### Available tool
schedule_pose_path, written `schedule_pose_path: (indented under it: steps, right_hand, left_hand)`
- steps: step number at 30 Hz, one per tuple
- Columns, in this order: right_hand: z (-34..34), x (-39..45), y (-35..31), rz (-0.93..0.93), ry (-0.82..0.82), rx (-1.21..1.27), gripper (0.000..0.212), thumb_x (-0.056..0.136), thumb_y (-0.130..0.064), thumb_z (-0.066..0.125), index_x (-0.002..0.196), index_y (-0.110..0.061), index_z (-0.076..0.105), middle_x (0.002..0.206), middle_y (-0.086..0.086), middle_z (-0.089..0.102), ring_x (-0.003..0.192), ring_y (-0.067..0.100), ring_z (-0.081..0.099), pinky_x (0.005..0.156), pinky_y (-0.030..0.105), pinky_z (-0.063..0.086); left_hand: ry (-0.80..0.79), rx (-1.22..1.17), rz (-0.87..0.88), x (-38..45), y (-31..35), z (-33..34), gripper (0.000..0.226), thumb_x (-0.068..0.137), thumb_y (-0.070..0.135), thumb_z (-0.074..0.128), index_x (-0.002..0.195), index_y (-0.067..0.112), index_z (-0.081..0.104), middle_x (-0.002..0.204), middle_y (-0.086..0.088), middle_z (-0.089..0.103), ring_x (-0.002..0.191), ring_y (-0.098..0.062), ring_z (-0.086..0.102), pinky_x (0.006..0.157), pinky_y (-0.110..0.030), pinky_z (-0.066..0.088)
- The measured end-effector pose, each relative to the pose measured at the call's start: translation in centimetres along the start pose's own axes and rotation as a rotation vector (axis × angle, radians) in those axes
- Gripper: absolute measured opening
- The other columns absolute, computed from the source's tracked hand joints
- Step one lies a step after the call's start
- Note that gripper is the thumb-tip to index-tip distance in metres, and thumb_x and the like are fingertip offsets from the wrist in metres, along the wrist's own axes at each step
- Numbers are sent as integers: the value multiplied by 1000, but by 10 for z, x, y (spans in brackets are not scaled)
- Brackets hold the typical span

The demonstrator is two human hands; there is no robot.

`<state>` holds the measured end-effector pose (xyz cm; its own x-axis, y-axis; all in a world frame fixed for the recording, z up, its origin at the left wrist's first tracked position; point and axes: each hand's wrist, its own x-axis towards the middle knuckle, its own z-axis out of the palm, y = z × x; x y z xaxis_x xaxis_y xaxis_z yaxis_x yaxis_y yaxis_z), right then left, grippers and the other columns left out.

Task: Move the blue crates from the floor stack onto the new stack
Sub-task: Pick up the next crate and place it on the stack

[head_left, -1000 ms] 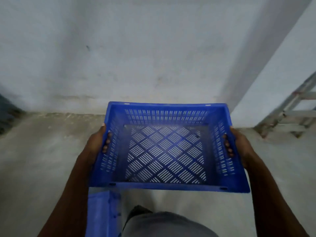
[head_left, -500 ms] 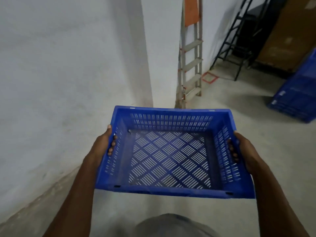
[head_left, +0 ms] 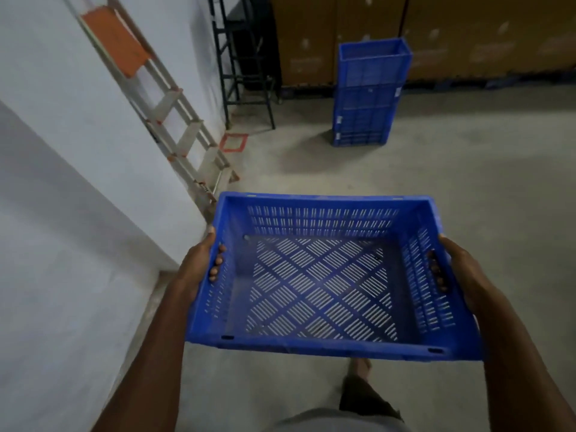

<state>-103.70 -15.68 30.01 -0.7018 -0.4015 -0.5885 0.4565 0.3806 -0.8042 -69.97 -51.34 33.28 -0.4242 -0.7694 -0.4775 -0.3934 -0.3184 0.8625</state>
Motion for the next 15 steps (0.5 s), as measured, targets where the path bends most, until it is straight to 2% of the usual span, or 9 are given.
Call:
schedule_pose_path:
  steps: [5, 9, 15]
  right_hand:
    - [-59, 55, -30, 34, 84, 44, 52, 91, -66, 47, 83, -15, 50, 62, 3, 40, 46, 18, 33, 45, 31, 28]
    - [-100, 109, -79, 14, 126, 19, 47, 94, -60, 49, 80, -15, 49, 61, 4, 40, 44, 18, 33, 44, 30, 27]
    - [-137, 206, -167, 5, 140, -11, 46, 94, -60, 49, 87, -14, 49, 62, 3, 40, 45, 18, 33, 45, 30, 26]
  left_hand:
    - [-104, 24, -30, 75, 36, 98, 58, 96, 69, 40, 82, 14, 53, 54, 3, 44, 37, -11, 31, 36, -21, 29]
    - [-99, 16, -15, 127, 69, 166, 58, 97, 68, 40, 83, 14, 55, 55, 1, 44, 35, -11, 32, 35, -19, 28]
    - [-108, -8, -16, 210, 125, 241, 58, 94, 70, 42, 83, 15, 56, 55, 2, 42, 35, -10, 32, 34, -19, 29]
